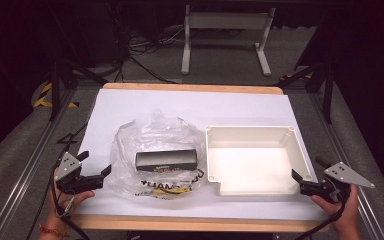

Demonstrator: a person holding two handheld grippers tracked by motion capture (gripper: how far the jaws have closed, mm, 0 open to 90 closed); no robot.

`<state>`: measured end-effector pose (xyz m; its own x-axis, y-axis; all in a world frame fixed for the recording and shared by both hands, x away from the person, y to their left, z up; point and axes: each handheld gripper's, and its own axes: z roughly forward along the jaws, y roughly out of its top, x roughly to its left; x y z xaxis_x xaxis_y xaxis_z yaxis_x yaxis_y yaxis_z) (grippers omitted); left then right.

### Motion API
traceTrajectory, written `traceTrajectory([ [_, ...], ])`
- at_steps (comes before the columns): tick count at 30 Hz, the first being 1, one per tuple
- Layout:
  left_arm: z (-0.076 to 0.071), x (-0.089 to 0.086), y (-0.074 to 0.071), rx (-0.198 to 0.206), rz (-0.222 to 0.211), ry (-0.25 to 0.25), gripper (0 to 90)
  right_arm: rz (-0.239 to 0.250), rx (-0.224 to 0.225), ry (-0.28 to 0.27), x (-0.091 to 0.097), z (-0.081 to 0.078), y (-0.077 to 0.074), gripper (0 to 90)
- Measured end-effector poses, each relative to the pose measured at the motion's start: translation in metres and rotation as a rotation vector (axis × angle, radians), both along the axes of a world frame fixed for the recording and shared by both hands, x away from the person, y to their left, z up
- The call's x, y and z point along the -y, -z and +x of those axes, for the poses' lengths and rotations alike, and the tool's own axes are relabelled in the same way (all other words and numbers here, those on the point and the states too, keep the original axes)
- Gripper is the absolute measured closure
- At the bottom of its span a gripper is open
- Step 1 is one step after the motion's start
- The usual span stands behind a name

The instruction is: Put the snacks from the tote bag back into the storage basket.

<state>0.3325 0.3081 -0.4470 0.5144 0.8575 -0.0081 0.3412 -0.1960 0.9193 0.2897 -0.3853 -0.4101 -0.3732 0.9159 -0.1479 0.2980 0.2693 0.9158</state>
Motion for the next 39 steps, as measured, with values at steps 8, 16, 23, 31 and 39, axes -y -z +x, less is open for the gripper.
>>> traceTrajectory([
  [8, -0.002, 0.002, -0.001, 0.011, 0.003, 0.012, 5.6, -0.003, 0.007, -0.01, -0.004, -0.004, -0.005, 5.9],
  [16, -0.004, 0.003, -0.002, 0.013, 0.005, 0.023, 5.7, -0.008, 0.018, -0.07, -0.017, -0.007, -0.014, 12.9],
  [23, -0.004, 0.006, -0.002, 0.007, 0.023, 0.04, 5.7, -0.026, 0.052, -0.092, -0.027, -0.009, -0.021, 16.8],
  [31, -0.005, 0.008, -0.003, 0.008, 0.026, 0.033, 6.4, -0.09, 0.035, -0.131, -0.039, -0.004, -0.023, 18.0],
  [39, -0.008, 0.011, -0.004, 0.012, 0.025, 0.049, 6.6, -0.093, 0.033, -0.232, -0.068, 0.009, -0.04, 18.9],
])
